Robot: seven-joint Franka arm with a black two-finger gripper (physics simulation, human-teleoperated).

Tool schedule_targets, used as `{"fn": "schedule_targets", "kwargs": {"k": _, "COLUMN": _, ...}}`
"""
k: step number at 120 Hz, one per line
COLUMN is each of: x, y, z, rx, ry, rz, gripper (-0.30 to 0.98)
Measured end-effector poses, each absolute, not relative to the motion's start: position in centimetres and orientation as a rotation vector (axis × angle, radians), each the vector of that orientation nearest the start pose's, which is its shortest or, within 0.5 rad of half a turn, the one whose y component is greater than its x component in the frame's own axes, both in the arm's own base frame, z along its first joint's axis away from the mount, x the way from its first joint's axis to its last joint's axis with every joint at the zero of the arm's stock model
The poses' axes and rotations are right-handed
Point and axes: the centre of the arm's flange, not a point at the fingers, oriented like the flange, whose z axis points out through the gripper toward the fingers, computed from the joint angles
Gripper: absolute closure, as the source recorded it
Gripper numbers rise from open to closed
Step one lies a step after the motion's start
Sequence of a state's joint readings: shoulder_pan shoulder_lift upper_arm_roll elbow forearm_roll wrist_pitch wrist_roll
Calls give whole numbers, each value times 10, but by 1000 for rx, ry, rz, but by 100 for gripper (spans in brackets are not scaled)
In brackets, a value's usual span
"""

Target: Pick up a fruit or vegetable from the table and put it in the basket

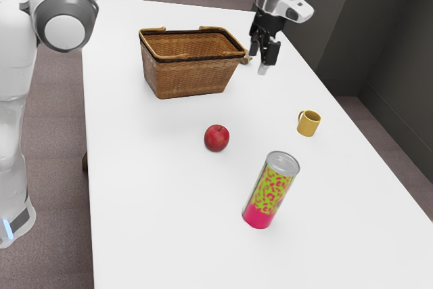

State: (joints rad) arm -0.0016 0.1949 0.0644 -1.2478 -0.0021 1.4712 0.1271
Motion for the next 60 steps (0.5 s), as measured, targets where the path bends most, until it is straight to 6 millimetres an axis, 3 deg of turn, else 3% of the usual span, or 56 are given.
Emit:
{"fn": "schedule_targets", "kwargs": {"k": 44, "x": 605, "y": 33, "z": 650, "rx": -3138, "ry": 55, "rz": -36, "gripper": 0}}
{"fn": "schedule_targets", "kwargs": {"k": 60, "x": 603, "y": 61, "z": 649, "rx": -3197, "ry": -9, "rz": -35, "gripper": 0}}
